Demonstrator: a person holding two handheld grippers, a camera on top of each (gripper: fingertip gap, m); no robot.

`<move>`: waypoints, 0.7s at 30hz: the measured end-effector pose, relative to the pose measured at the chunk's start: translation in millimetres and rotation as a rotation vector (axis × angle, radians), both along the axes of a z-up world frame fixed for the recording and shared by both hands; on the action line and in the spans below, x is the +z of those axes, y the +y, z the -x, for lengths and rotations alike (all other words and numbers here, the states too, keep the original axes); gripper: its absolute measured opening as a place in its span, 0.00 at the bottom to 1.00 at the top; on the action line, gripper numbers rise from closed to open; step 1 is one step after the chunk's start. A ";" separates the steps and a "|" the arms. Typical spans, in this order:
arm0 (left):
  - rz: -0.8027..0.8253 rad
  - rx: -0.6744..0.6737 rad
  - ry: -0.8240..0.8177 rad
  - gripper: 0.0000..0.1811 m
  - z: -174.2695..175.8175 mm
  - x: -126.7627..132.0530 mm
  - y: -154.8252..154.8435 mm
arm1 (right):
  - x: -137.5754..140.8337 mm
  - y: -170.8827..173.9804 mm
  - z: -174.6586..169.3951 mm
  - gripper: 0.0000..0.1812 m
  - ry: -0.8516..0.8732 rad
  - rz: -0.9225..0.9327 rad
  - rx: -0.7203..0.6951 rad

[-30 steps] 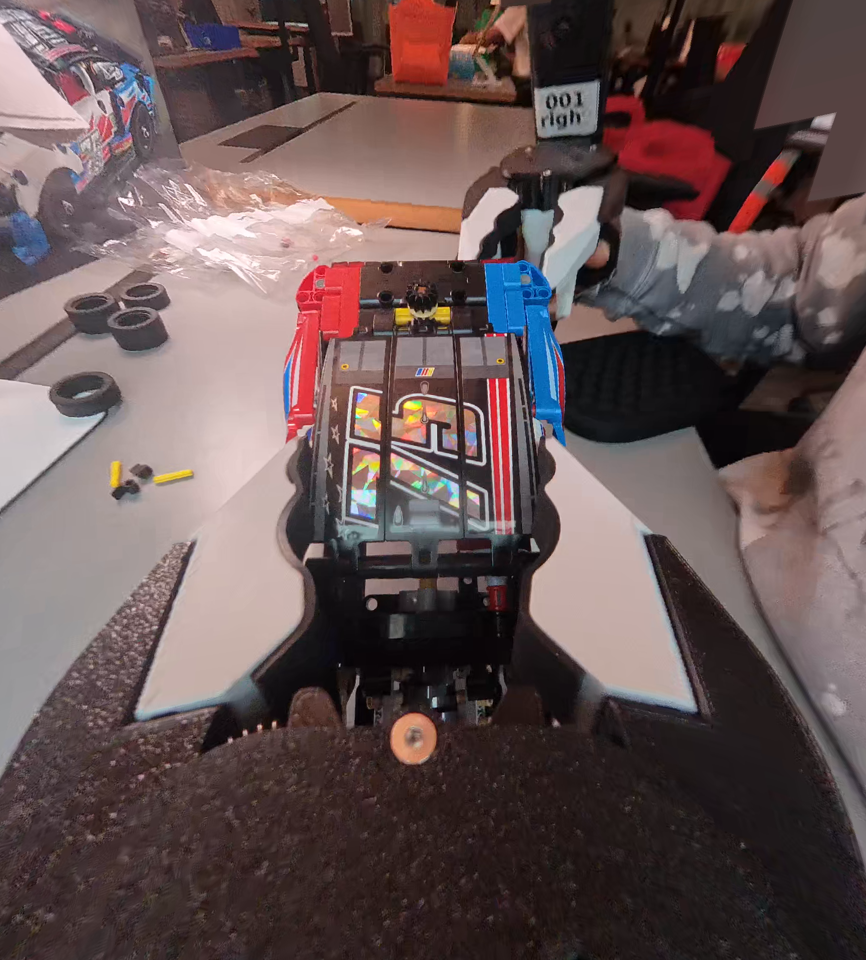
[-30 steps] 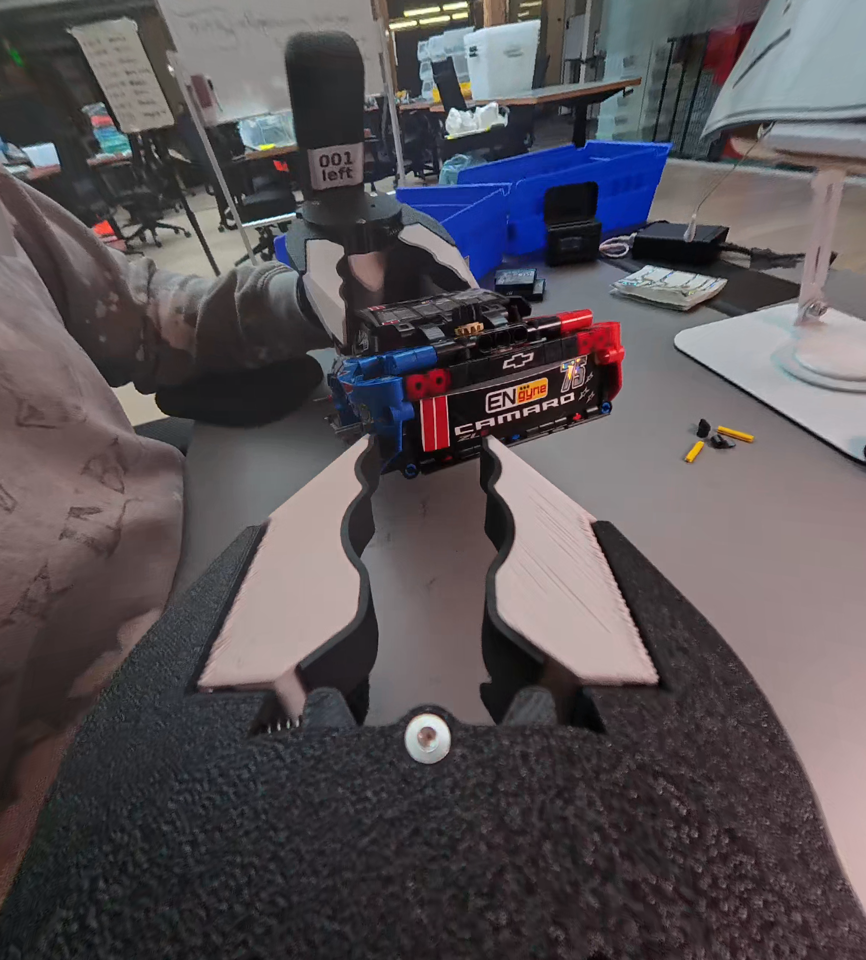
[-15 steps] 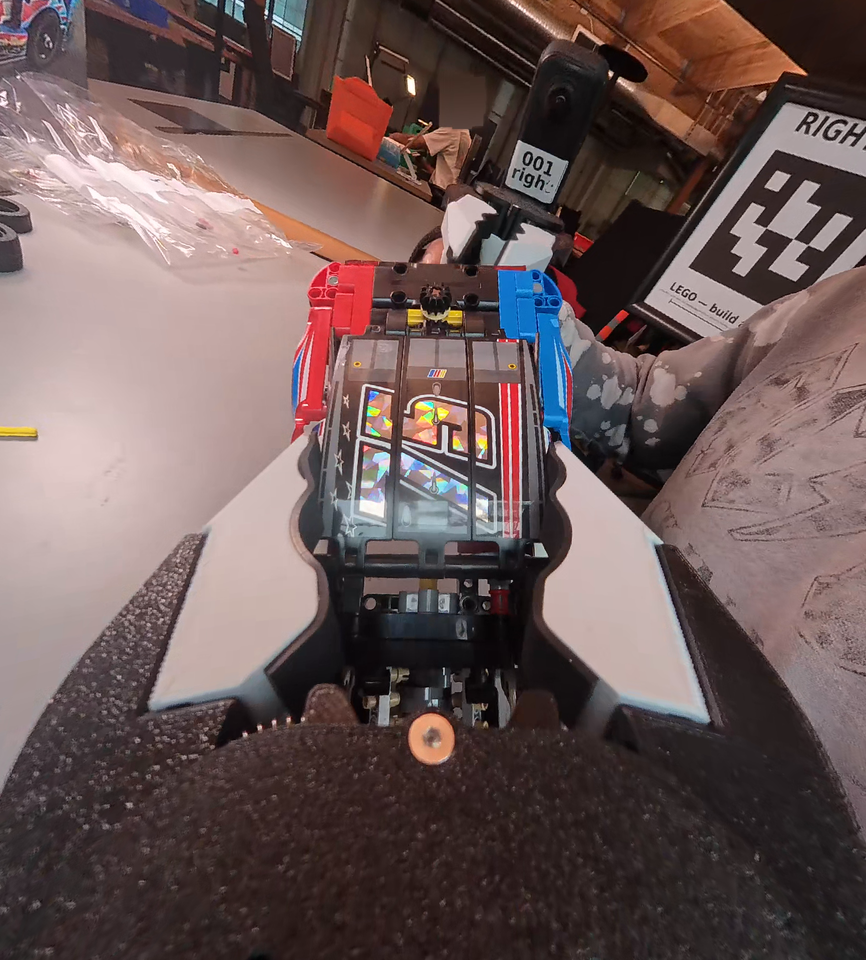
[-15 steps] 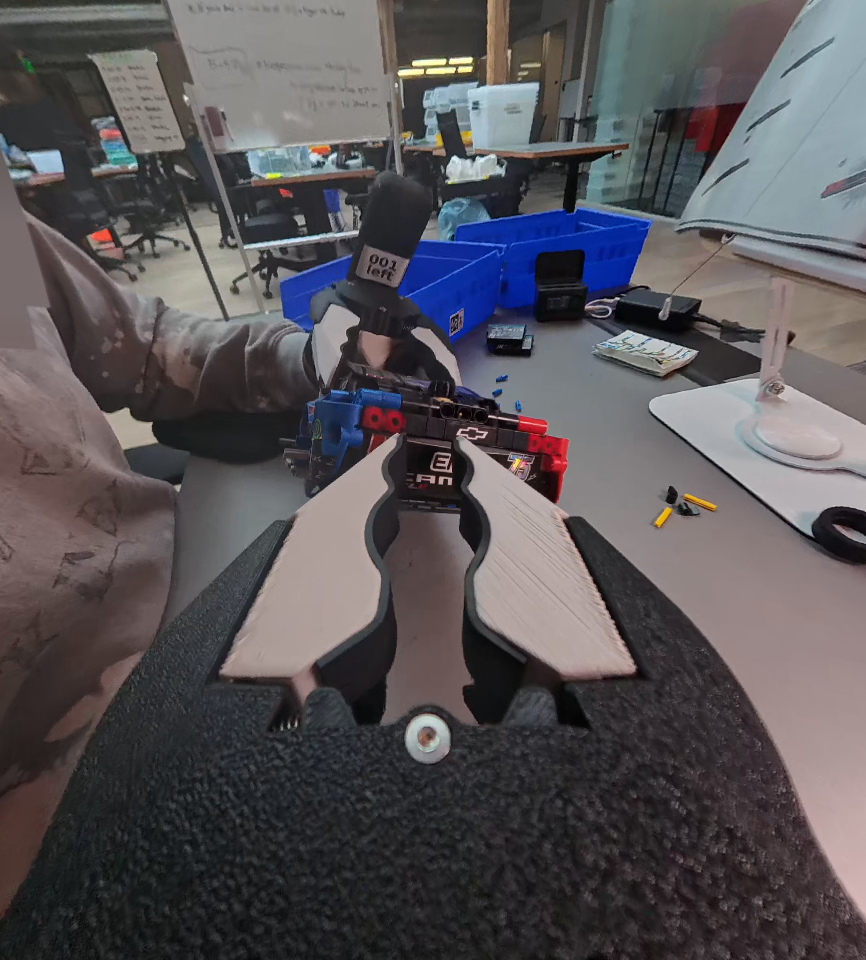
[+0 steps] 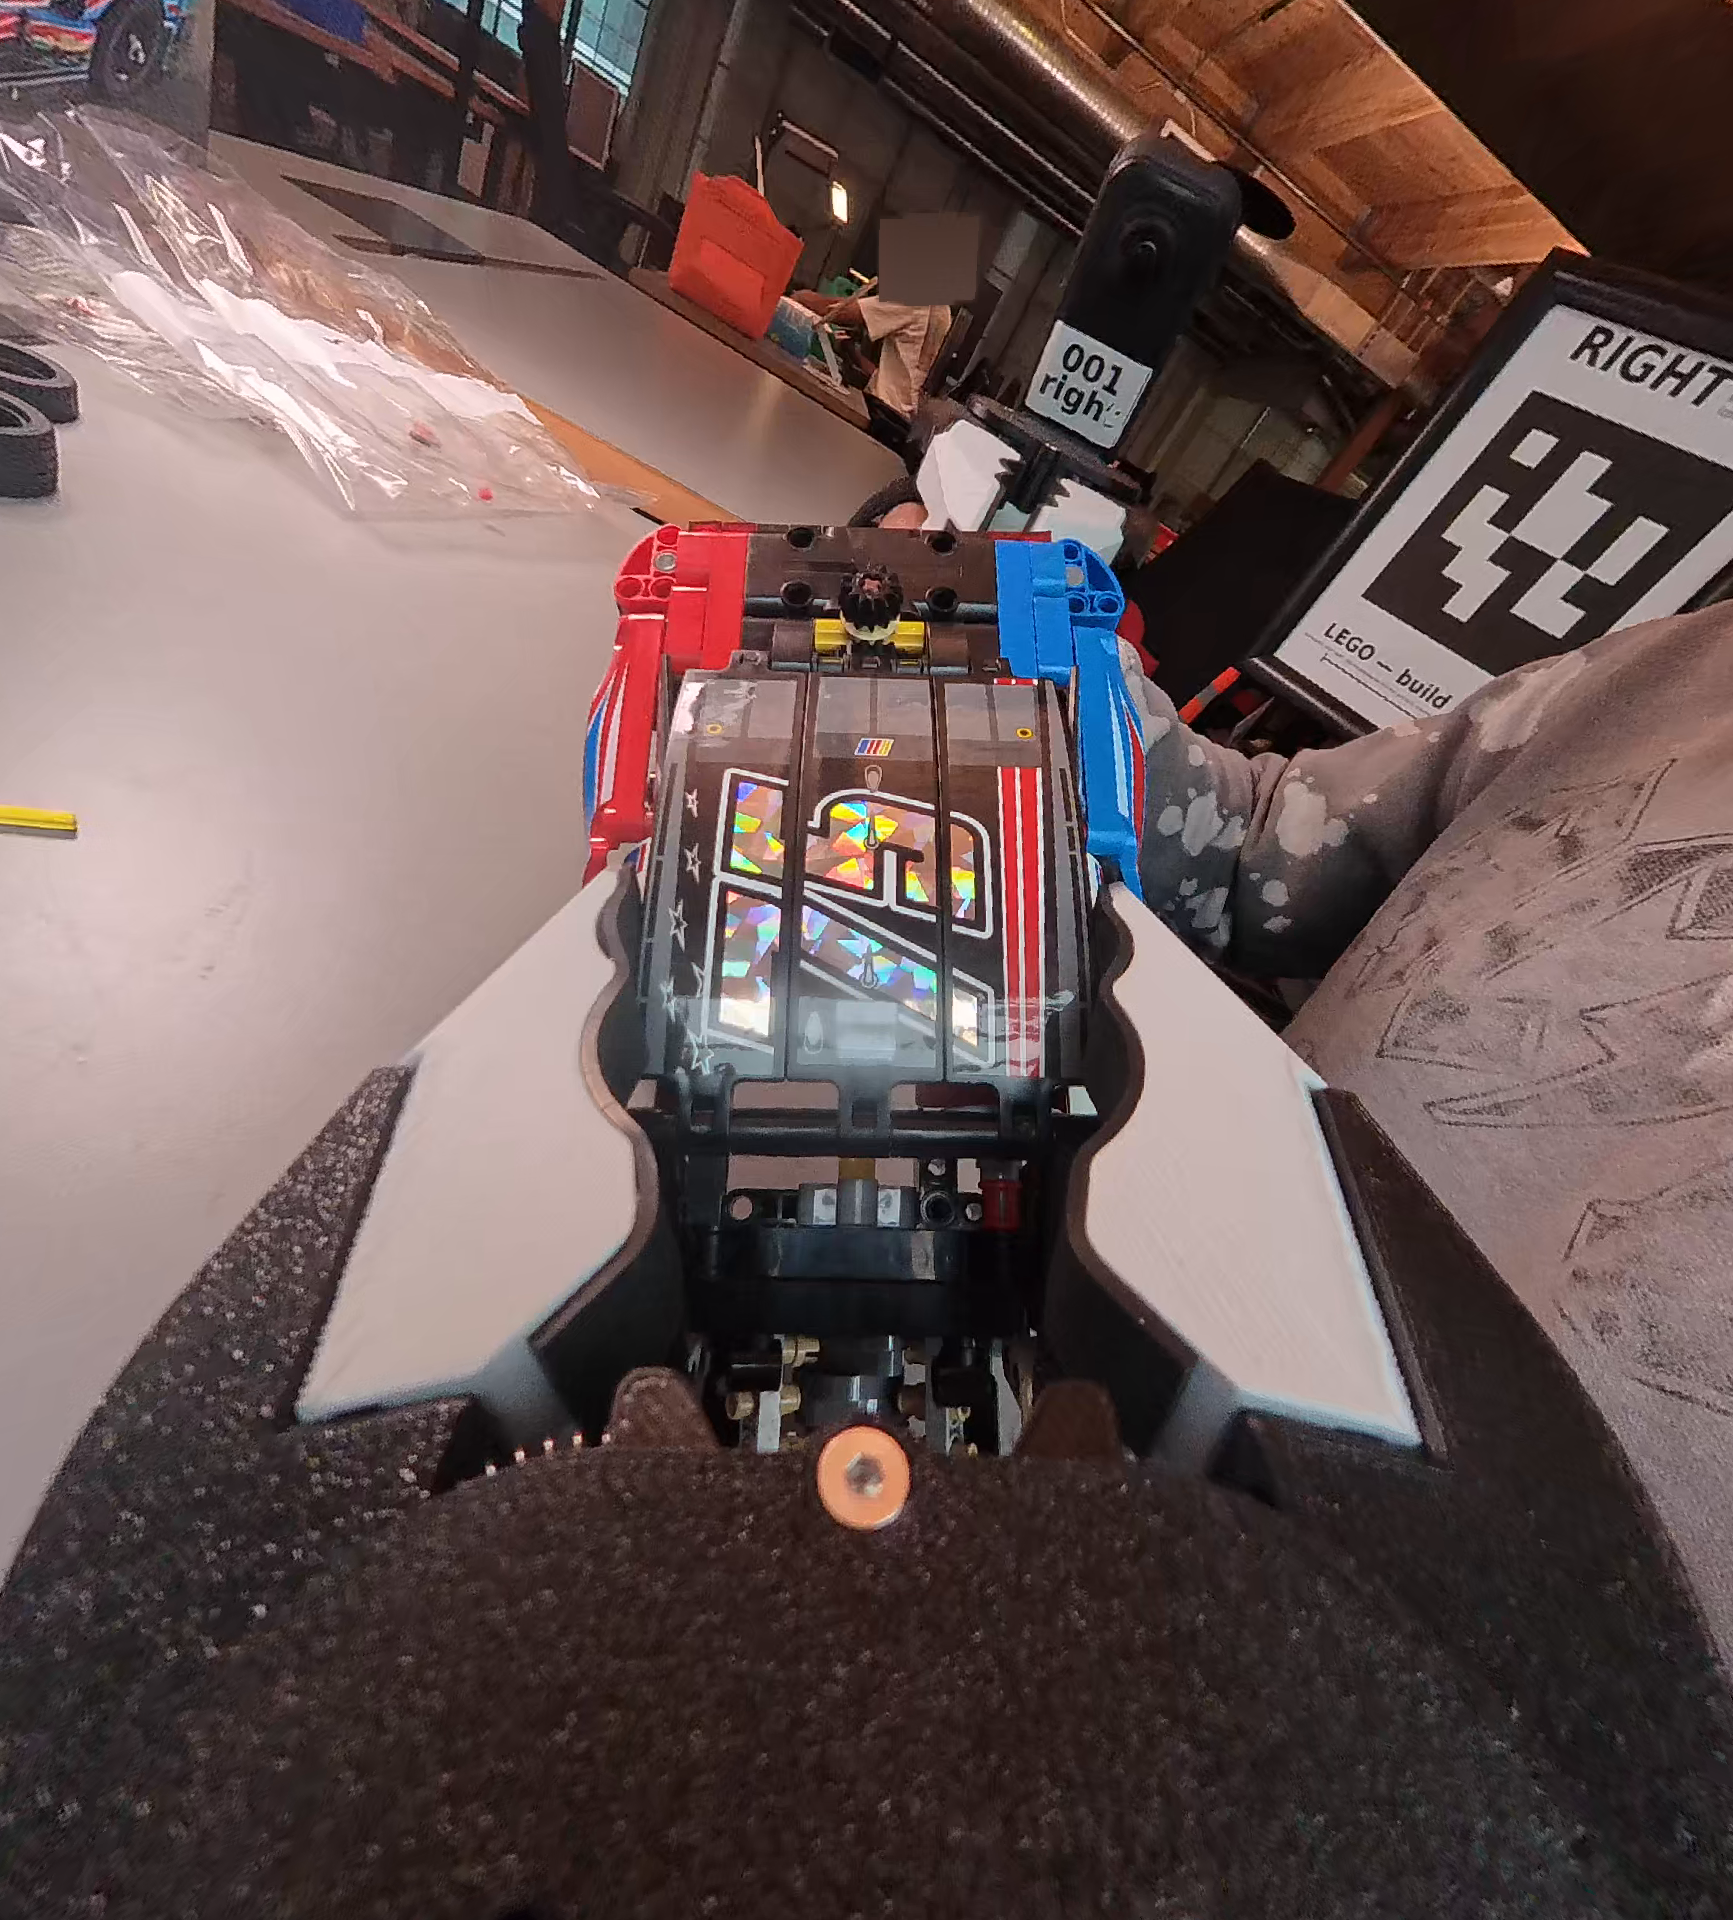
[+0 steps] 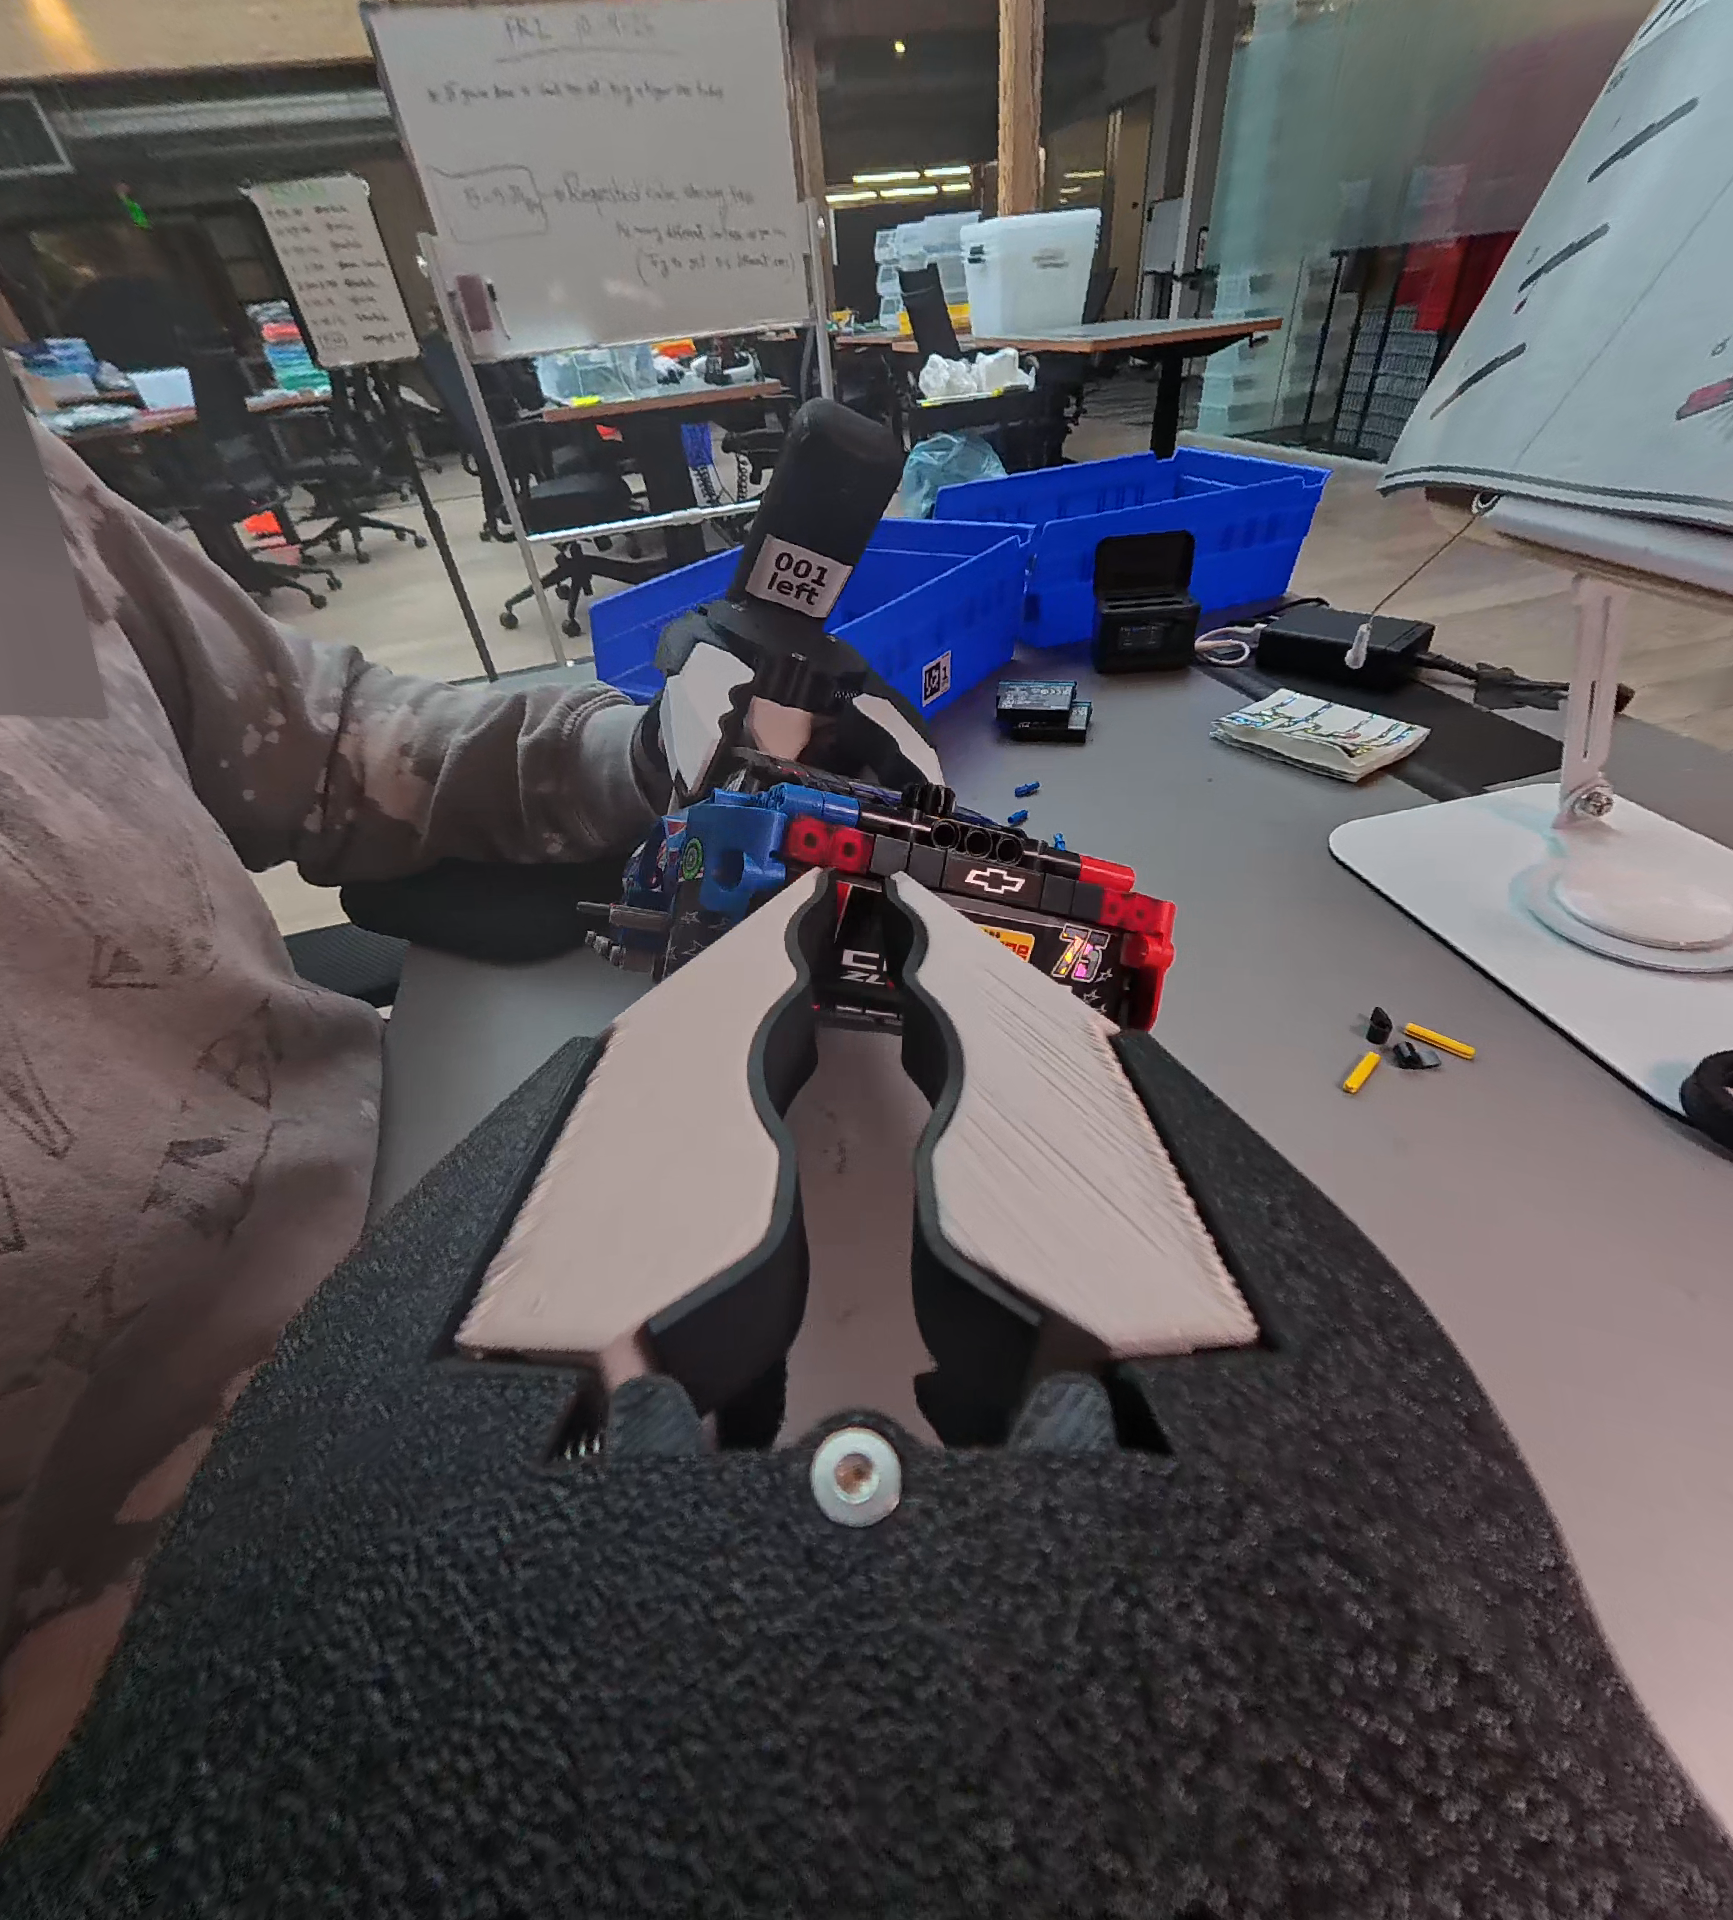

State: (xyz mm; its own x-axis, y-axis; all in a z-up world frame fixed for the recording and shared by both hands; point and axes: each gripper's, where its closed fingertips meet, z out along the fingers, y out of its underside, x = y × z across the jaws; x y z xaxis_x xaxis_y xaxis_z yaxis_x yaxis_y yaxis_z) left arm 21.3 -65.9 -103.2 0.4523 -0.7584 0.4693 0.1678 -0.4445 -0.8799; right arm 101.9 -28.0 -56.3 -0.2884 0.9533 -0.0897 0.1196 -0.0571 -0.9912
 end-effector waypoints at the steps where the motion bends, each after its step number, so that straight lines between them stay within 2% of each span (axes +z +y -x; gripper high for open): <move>1: 0.001 0.003 0.000 0.46 0.4 -0.1 0.1 | 0.9 -0.9 -1.5 0.06 0.006 0.009 0.010; 8: 0.017 0.035 0.029 0.46 4.0 -3.9 2.8 | 1.5 -8.0 -3.8 0.00 0.000 0.030 0.037; 13: 0.022 0.037 0.042 0.46 3.8 -5.1 2.5 | -0.6 -9.7 -2.6 0.00 -0.012 0.078 0.050; 18: -0.062 0.092 0.151 0.46 7.6 -7.8 4.0 | -10.7 -6.7 -1.8 0.00 -0.038 0.119 0.028; 21: -0.152 0.156 0.240 0.46 12.3 -6.0 8.2 | -11.6 -4.1 -1.1 0.08 -0.048 0.243 0.040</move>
